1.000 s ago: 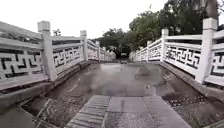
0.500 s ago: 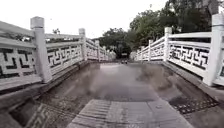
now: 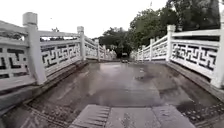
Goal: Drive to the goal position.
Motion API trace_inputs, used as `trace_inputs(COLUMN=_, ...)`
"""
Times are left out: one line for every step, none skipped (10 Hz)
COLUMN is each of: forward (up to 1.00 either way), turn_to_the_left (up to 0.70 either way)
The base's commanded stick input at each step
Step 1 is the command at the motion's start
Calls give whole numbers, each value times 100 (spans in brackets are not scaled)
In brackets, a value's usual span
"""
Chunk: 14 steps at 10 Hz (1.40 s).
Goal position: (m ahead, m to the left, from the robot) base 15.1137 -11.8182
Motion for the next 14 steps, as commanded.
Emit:
trace_inputs(forward=42, turn_to_the_left=-12)
trace_inputs(forward=42, turn_to_the_left=3)
trace_inputs(forward=41, turn_to_the_left=3)
trace_inputs(forward=41, turn_to_the_left=3)
trace_inputs(forward=41, turn_to_the_left=3)
trace_inputs(forward=41, turn_to_the_left=3)
trace_inputs(forward=41, turn_to_the_left=3)
trace_inputs(forward=41, turn_to_the_left=3)
trace_inputs(forward=41, turn_to_the_left=3)
trace_inputs(forward=30, turn_to_the_left=8)
trace_inputs(forward=3, turn_to_the_left=1)
trace_inputs(forward=3, turn_to_the_left=1)
trace_inputs(forward=3, turn_to_the_left=1)
trace_inputs(forward=3, turn_to_the_left=1)
